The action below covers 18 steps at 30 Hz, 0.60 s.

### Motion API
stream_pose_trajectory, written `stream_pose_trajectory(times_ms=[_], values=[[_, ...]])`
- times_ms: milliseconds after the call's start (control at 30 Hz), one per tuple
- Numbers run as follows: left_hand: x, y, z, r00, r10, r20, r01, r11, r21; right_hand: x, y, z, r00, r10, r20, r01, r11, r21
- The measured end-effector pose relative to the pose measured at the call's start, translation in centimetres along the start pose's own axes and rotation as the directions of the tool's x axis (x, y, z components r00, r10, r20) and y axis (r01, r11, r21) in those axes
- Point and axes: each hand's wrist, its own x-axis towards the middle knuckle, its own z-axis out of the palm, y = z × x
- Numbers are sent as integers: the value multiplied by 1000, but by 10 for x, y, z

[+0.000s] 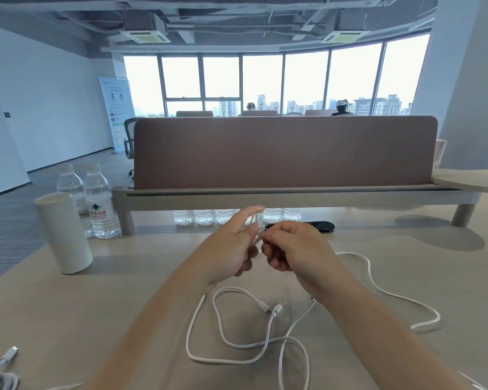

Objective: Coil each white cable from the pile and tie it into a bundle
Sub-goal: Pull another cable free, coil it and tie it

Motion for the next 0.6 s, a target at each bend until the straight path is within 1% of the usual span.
stream_pose_trajectory(times_ms=[133, 267, 400, 500, 600], values=[[-2, 2, 2, 1000, -5, -17, 4, 999, -50, -1, -1, 1, 1000, -22, -4, 22, 1000, -11], [1, -1, 3, 996, -73, -55, 67, 991, -113, -3, -2, 2, 999, -49, 5, 50, 998, -42], [1, -1, 1, 994, -104, -10, 102, 985, -140, -3, -2, 4, 997, -69, 23, 70, 996, -56], [1, -2, 2, 994, -108, 24, 109, 992, -70, -4, -2, 4, 995, -92, 35, 94, 994, -47], [2, -5, 2, 997, -75, -9, 75, 997, -23, -5, -3, 5, 992, -114, 60, 116, 992, -42]])
